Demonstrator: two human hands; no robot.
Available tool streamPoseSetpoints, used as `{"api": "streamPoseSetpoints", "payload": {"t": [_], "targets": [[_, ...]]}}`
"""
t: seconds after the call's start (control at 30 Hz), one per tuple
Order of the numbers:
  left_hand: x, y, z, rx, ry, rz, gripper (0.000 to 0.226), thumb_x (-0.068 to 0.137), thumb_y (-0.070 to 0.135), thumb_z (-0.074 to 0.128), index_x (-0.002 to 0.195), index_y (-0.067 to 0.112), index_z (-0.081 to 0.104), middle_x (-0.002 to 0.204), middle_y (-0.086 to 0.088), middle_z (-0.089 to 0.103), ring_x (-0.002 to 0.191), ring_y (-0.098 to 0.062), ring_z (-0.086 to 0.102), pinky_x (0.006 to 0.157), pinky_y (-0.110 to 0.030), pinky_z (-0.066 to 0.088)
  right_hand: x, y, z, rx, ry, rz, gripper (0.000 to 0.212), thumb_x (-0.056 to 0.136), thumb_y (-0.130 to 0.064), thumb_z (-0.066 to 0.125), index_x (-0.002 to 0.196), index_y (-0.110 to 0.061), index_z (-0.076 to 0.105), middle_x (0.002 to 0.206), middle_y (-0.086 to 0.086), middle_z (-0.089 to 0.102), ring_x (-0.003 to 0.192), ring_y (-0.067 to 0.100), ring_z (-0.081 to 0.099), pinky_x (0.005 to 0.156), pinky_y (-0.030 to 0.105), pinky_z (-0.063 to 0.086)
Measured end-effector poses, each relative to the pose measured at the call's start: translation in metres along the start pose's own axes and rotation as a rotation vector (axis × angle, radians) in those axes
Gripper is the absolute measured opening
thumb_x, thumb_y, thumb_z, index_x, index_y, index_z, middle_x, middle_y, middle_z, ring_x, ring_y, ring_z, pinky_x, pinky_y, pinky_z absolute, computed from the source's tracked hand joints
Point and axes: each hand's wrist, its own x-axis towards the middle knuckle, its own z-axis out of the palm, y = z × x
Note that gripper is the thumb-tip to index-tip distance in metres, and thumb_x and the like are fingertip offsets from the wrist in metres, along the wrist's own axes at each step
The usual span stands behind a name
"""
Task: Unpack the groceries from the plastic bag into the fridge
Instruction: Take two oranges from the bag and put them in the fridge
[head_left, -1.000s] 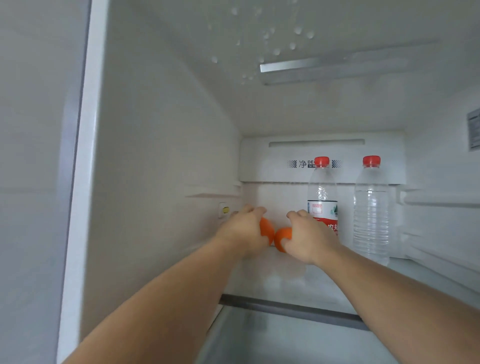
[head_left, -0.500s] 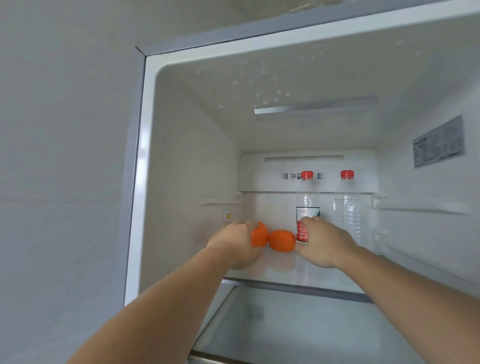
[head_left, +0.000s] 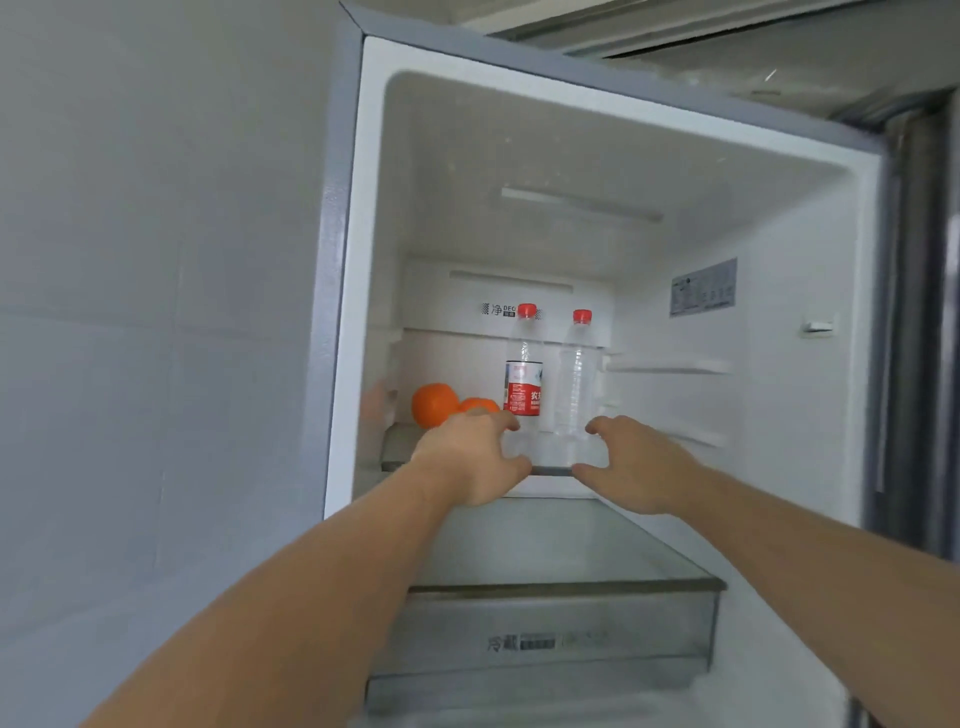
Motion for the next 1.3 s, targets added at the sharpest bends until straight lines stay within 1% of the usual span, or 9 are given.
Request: {"api": "streamPoseSetpoints", "payload": {"t": [0.17,0.4,0.6,0.73,0.83,0.97,1.07,1.13,1.3], "targets": [[-0.048,0.001,-0.01,-0.046,-0.022,0.046,0.054,0.087,0.046,0.057,0.138,0.03,0.047,0.139,0.001,0.051,0.124,-0.023,0.049,0.102,-0.039,0.045,-0.053,-0.022,-0.025,-0.024,-0.03,0.013,0.064,0.089,-0.049,0.053,0.145,-0.024,0.034,0.144,0.003,0.041,0.128,0.025,0.045,0.105,0.041,0.039],[-0.123,0.025,0.013,-0.13,-0.177,0.043,0.054,0.087,0.047,0.056,0.138,0.034,0.043,0.144,0.005,0.042,0.13,-0.019,0.042,0.104,-0.039,0.041,-0.14,0.002,-0.067,-0.04,-0.08,0.091,0.063,0.091,-0.046,0.054,0.145,-0.022,0.033,0.143,0.004,0.041,0.125,0.023,0.045,0.106,0.036,0.038],[-0.164,0.066,0.017,-0.067,-0.246,0.078,0.05,0.087,0.049,0.055,0.134,0.033,0.046,0.131,0.004,0.048,0.124,-0.021,0.045,0.101,-0.041,0.043,-0.219,0.039,-0.087,0.0,-0.047,0.196,0.065,0.089,-0.049,0.055,0.144,-0.024,0.034,0.144,0.004,0.042,0.128,0.021,0.046,0.105,0.037,0.04],[-0.183,0.112,0.029,-0.036,-0.275,0.22,0.056,0.088,0.049,0.054,0.14,0.033,0.042,0.139,0.002,0.045,0.128,-0.022,0.042,0.103,-0.036,0.04,-0.292,0.061,-0.086,-0.009,-0.073,0.282,0.059,0.091,-0.045,0.054,0.143,-0.024,0.036,0.138,0.001,0.046,0.122,0.021,0.049,0.098,0.031,0.04],[-0.192,0.154,0.039,-0.097,-0.289,0.338,0.055,0.089,0.05,0.053,0.14,0.034,0.041,0.145,0.002,0.042,0.132,-0.021,0.039,0.107,-0.037,0.037,-0.334,0.076,-0.099,-0.09,-0.095,0.343,0.057,0.091,-0.045,0.053,0.142,-0.028,0.035,0.142,-0.001,0.042,0.126,0.022,0.047,0.1,0.034,0.041],[-0.195,0.207,0.051,-0.211,-0.285,0.5,0.052,0.089,0.045,0.056,0.137,0.028,0.045,0.135,0.001,0.048,0.122,-0.02,0.046,0.101,-0.039,0.042,-0.373,0.088,-0.127,-0.164,-0.049,0.456,0.058,0.089,-0.046,0.055,0.141,-0.027,0.037,0.143,-0.001,0.042,0.126,0.022,0.048,0.102,0.036,0.041],[-0.195,0.241,0.062,-0.266,-0.277,0.615,0.054,0.087,0.047,0.057,0.136,0.029,0.045,0.13,0.004,0.051,0.116,-0.018,0.05,0.094,-0.039,0.047,-0.403,0.094,-0.14,-0.211,-0.036,0.595,0.058,0.089,-0.046,0.054,0.141,-0.028,0.036,0.139,0.0,0.044,0.118,0.022,0.052,0.096,0.036,0.043],[-0.197,0.261,0.071,-0.292,-0.288,0.696,0.053,0.087,0.047,0.056,0.137,0.032,0.044,0.132,0.007,0.049,0.12,-0.017,0.048,0.094,-0.037,0.046,-0.424,0.097,-0.144,-0.241,-0.027,0.702,0.058,0.089,-0.044,0.055,0.141,-0.028,0.036,0.138,-0.001,0.044,0.114,0.022,0.054,0.094,0.036,0.044],[-0.208,0.301,0.105,-0.492,-0.358,0.867,0.045,0.085,0.046,0.057,0.129,0.036,0.049,0.132,0.012,0.049,0.123,-0.013,0.047,0.098,-0.036,0.045,-0.469,0.094,-0.133,-0.26,0.054,0.962,0.057,0.087,-0.042,0.059,0.138,-0.027,0.04,0.134,0.002,0.048,0.118,0.022,0.052,0.1,0.037,0.044]]}}
